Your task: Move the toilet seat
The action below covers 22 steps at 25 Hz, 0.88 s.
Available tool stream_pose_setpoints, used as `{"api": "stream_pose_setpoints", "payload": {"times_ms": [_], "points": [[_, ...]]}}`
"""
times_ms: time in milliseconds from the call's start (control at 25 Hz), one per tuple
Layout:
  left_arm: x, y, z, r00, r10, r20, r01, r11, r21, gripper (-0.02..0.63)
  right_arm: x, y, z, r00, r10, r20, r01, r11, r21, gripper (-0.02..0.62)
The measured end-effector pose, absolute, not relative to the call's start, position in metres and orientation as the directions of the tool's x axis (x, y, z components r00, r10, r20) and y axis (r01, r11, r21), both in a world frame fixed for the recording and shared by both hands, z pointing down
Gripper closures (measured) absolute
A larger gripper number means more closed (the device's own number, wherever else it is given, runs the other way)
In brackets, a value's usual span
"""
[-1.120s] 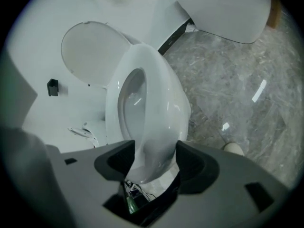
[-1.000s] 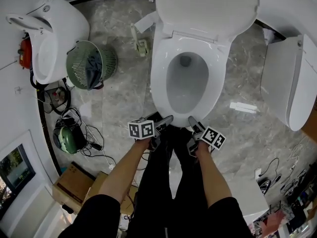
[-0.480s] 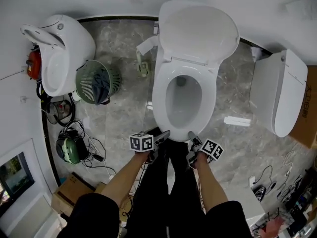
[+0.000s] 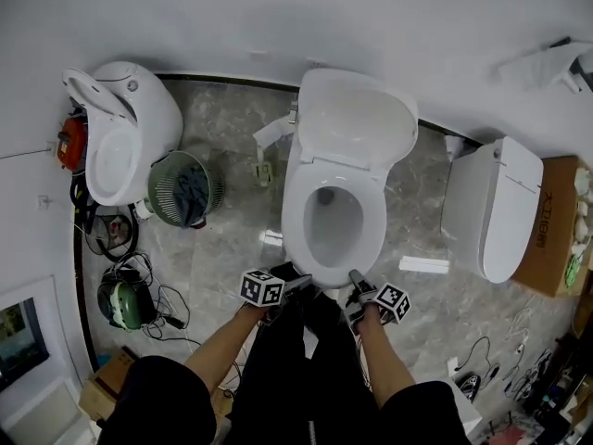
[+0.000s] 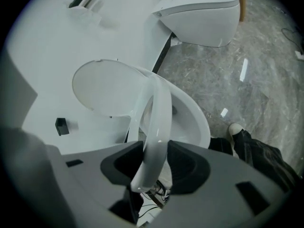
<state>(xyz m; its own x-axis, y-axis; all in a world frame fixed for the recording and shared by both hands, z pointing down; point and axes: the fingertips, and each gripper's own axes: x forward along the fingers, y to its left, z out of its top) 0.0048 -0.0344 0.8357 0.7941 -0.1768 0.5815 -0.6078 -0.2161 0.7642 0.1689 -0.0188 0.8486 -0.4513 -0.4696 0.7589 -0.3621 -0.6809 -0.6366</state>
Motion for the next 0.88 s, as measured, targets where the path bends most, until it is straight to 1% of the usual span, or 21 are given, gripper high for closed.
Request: {"api": "stream_pose_setpoints", "payload": {"times_ms": [200, 360, 400, 520, 560, 640, 760, 880], "points": [[0.006, -0.055, 0.800, 0.806, -0.192, 0.559, -0.590, -0.326, 0.739, 0.281, 0.173, -0.046, 0.813, -0.411, -0.532, 0.740, -0.290, -0.693, -0.660, 0.439], [0.011, -0.076, 0.773, 0.797, -0.213, 0.565, -0.594, -0.442, 0.672, 0.292, 0.178, -0.077, 0.784, -0.392, -0.592, 0.704, -0.259, -0.663, -0.702, 0.436], [0.013, -0.080, 0.766, 0.790, -0.217, 0.574, -0.599, -0.475, 0.644, 0.305, 0.179, -0.084, 0.776, -0.394, -0.603, 0.693, -0.254, -0.654, -0.713, 0.434], [0.022, -0.096, 0.749, 0.760, -0.258, 0.597, -0.624, -0.548, 0.558, 0.377, 0.183, -0.105, 0.757, -0.411, -0.624, 0.664, -0.244, -0.627, -0.740, 0.428], [0.025, -0.106, 0.742, 0.752, -0.284, 0.595, -0.635, -0.554, 0.538, 0.396, 0.184, -0.115, 0.751, -0.417, -0.632, 0.653, -0.241, -0.617, -0.750, 0.426], [0.029, -0.126, 0.728, 0.735, -0.349, 0.581, -0.665, -0.542, 0.515, 0.398, 0.186, -0.135, 0.738, -0.432, -0.649, 0.627, -0.235, -0.590, -0.772, 0.423], [0.030, -0.148, 0.711, 0.690, -0.447, 0.569, -0.720, -0.502, 0.479, 0.438, 0.186, -0.156, 0.725, -0.475, -0.645, 0.599, -0.251, -0.553, -0.795, 0.413], [0.033, -0.170, 0.698, 0.647, -0.506, 0.570, -0.761, -0.462, 0.455, 0.461, 0.189, -0.175, 0.711, -0.521, -0.636, 0.569, -0.257, -0.518, -0.816, 0.403]]}}
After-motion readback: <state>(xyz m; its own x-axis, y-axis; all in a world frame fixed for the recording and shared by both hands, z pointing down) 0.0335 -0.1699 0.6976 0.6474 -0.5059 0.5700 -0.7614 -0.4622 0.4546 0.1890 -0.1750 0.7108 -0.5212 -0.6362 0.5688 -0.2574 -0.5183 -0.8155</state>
